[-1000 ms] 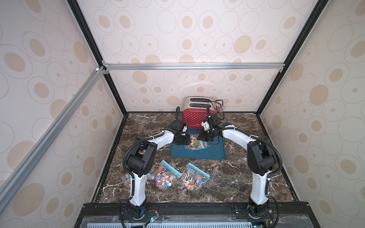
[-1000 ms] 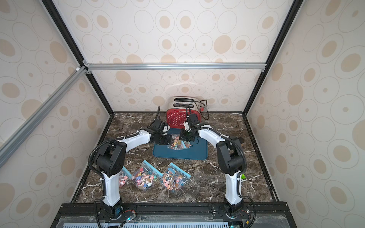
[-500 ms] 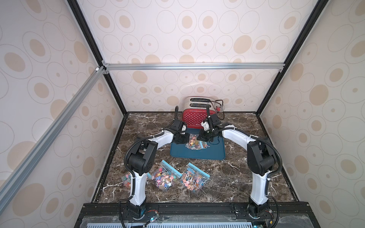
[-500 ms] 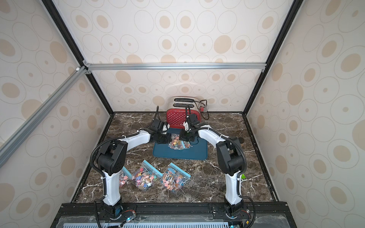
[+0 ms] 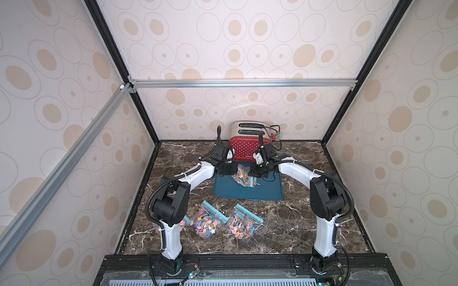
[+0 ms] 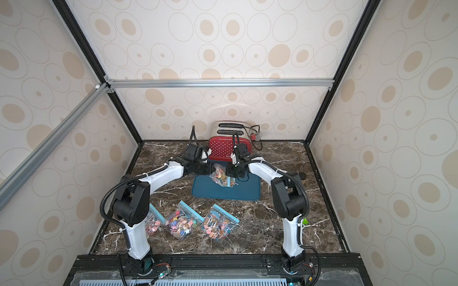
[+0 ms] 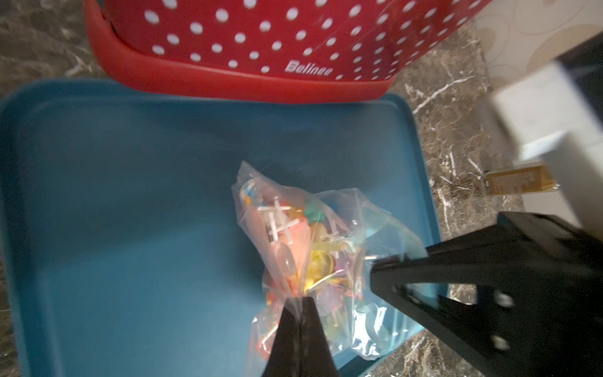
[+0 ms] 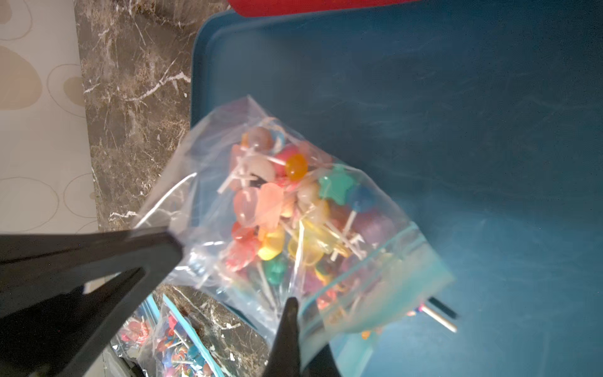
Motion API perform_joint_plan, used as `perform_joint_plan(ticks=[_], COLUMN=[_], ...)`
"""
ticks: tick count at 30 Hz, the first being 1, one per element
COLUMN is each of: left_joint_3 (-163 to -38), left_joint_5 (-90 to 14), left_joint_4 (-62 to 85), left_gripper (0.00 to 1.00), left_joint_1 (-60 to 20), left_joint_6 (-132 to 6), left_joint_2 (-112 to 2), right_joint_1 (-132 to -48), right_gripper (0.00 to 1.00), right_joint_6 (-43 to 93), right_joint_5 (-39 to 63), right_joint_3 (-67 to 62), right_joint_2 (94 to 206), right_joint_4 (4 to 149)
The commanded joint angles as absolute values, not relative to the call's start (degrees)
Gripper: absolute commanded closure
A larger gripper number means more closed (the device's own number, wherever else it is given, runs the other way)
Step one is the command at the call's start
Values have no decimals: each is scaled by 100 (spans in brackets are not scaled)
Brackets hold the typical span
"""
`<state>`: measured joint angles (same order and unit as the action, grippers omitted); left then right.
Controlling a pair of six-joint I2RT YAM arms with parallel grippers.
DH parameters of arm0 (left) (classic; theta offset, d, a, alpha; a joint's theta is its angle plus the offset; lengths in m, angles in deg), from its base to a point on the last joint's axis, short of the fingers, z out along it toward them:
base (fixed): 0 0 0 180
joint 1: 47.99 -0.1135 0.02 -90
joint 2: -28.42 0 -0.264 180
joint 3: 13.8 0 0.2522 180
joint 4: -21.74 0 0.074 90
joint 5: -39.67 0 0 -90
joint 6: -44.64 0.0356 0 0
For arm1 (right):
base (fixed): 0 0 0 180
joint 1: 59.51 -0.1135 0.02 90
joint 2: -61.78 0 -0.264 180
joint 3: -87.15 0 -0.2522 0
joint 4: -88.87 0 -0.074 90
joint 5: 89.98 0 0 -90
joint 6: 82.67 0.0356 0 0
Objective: Pour candies out of the ziploc bag
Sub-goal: 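Pour the candies out of the ziploc bag onto the tray.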
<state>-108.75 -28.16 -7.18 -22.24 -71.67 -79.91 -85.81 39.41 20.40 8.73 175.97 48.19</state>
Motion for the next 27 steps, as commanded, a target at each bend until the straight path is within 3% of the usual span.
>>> perform_joint_plan(ticks=[1,16,23,27], left_joint_3=[-11167,-11717,-11922,-11980], left_joint_5=[-2717,-2868,-3015,-3091], left_joint_4=[-761,-1290,-1520,-1633], left_gripper=[100,100,100,100], left_joint_1=[-2259,-2026,-1983,-1977], left_joint_6=[-7156,-6842,-6719,-6633], left_joint_2=[-7709,-7529,-7486,-7509], right_joint_1=[-8622,-8619,-8622,-8622], right_gripper=[100,96,59,47], right_joint_6=[3942,4279,4378,4375], right_joint_5=[1781,1902,2000,1885], right_joint_3=[795,391,189,64], right_joint_2=[17399,17314,17161,16985], right_joint_4=[4838,5463,5639,5612])
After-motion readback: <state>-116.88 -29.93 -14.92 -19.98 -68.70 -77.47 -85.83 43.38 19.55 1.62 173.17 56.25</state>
